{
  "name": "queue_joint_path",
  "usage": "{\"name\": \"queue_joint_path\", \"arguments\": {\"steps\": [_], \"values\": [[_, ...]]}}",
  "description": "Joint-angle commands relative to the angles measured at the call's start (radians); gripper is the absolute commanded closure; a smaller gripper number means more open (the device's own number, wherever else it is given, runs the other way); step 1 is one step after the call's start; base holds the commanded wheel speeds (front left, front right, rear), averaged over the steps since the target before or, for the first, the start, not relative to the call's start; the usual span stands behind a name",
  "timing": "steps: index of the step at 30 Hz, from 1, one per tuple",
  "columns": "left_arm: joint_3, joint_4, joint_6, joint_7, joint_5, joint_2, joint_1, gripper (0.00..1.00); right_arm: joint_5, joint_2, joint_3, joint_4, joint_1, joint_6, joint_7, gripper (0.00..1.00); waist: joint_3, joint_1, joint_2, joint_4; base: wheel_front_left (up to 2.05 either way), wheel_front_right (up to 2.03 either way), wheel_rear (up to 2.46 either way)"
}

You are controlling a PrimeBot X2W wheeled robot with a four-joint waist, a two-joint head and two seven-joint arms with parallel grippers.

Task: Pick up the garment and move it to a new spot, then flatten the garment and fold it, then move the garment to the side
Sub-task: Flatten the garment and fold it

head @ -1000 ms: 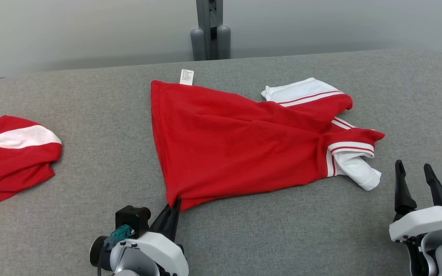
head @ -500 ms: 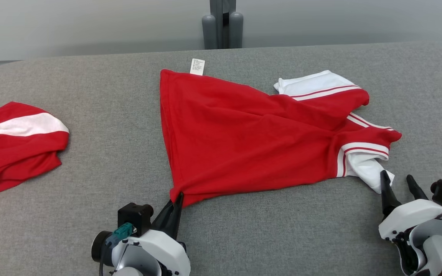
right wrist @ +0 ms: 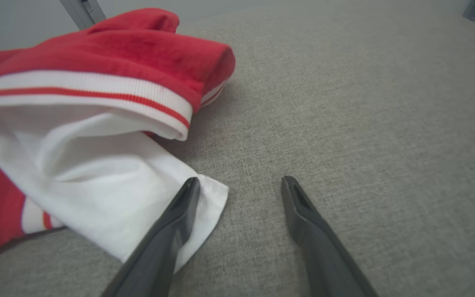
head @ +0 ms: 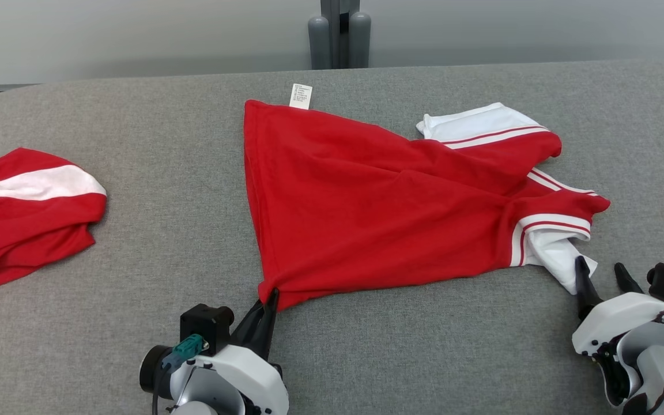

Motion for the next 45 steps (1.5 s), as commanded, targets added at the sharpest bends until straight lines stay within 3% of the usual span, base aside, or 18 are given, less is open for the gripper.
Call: {"name": "queue_joint_path", "arguments": {"steps": [1,2,3,5,17,31,37,45], "values": [[0.000,-0.003,0.006,-0.002,-0.004,0.007,-0.011,1.00,0.010,0.002,0.013,0.014,-0.003,0.000,-0.001,0.00,-0.001,0.0000,0.0000,0.000,0.00,0.00,0.00],[0.000,-0.003,0.006,-0.002,-0.004,0.007,-0.011,1.00,0.010,0.002,0.013,0.014,-0.003,0.000,-0.001,0.00,-0.001,0.0000,0.0000,0.000,0.00,0.00,0.00],[-0.001,-0.003,0.007,-0.002,-0.004,0.008,-0.011,1.00,0.013,0.002,0.020,0.019,-0.005,0.000,0.000,0.27,-0.001,0.0000,0.0000,0.000,0.00,0.00,0.00],[-0.002,-0.003,0.008,-0.002,-0.005,0.010,-0.011,1.00,0.017,0.001,0.037,0.026,-0.007,0.000,-0.001,1.00,-0.003,0.0000,0.0000,0.000,0.00,0.00,0.00],[0.013,-0.005,0.016,-0.039,-0.024,0.011,-0.006,1.00,0.053,-0.037,0.069,-0.121,0.016,0.000,-0.004,1.00,-0.048,0.0000,0.0000,-0.021,0.00,0.00,0.00],[0.106,-0.134,0.008,-0.132,-0.090,0.029,-0.049,1.00,0.086,-0.089,0.109,-0.370,-0.041,0.000,0.032,1.00,-0.161,0.0000,0.0000,-0.075,0.00,0.00,0.00],[0.151,-0.198,-0.010,-0.088,-0.223,0.005,-0.053,1.00,0.073,-0.078,0.069,-0.481,-0.037,0.000,0.061,1.00,-0.177,0.0000,0.0000,-0.089,0.00,0.00,0.00],[0.199,-0.245,0.019,-0.028,-0.322,-0.006,-0.090,1.00,0.028,-0.020,-0.048,-0.598,-0.045,0.000,0.121,1.00,-0.162,0.0000,0.0000,-0.101,0.00,0.00,0.00]]}}
